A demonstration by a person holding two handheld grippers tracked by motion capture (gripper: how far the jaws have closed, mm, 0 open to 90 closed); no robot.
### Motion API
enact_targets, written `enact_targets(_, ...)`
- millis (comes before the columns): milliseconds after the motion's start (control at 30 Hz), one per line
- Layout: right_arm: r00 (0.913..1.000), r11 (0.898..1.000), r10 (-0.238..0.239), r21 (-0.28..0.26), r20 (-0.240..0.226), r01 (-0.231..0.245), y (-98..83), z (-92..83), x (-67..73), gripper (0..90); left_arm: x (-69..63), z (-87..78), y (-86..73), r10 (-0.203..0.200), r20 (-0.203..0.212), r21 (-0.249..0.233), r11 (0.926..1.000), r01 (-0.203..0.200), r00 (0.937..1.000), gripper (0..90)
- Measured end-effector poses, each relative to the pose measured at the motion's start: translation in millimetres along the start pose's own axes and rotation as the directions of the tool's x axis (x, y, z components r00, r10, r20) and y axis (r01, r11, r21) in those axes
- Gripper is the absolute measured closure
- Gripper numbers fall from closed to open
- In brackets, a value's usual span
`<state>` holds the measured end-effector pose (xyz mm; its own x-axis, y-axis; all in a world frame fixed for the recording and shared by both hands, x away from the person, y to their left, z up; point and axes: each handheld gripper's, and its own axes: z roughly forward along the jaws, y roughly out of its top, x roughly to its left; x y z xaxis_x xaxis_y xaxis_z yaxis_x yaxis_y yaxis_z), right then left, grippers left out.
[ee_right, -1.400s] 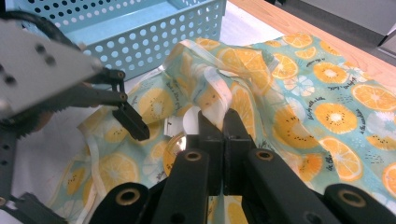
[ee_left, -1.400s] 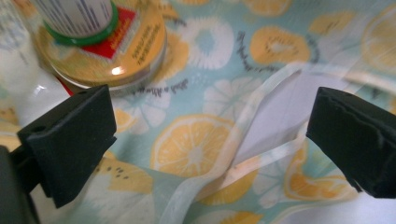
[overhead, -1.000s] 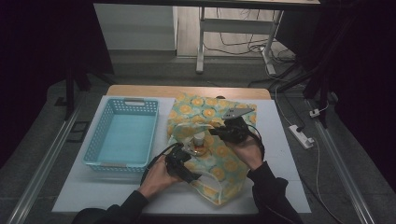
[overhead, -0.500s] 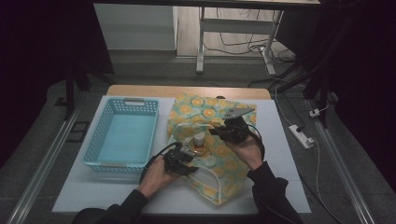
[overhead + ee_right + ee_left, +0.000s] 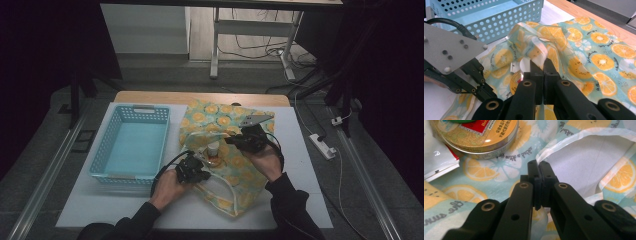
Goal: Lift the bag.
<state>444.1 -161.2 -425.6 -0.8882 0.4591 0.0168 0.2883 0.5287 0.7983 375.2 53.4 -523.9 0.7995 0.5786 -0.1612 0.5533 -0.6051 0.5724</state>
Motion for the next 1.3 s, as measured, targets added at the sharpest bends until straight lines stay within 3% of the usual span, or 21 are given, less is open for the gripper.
enact_targets(167,1.0,1.0,0.002,-0.004,-0.002,-0.002,0.6,-1.6,-0.6,89.5,-3.1,-6.1,3.3,0.008,-0.009,-0.012,0.9999,-0.008,0.9999,89.0)
enact_targets(433,0.9999,1.0,-0.006,-0.006,-0.013,0.005,3.8,-4.0,2.3,89.5,-6.5,-22.5,13.6,-0.014,-0.002,-0.047,0.9988,0.014,0.9999,89.2)
enact_targets(833,0.9996,1.0,-0.012,-0.027,-0.025,0.012,9.6,-10.9,6.4,89.6,-0.5,-51.4,29.3,-0.07,0.05,-0.123,0.9896,0.075,0.9963,89.3)
enact_targets(967,0.9994,0.999,-0.016,-0.032,-0.031,0.015,11.3,-13.0,8.0,89.6,1.2,-58.7,33.9,-0.08,0.092,-0.126,0.9878,0.091,0.9925,89.3)
enact_targets(1300,0.9988,0.999,-0.026,-0.041,-0.041,0.024,15.5,-17.0,12.1,89.7,4.2,-78.4,47.0,-0.077,0.103,-0.114,0.9895,0.089,0.9917,89.3)
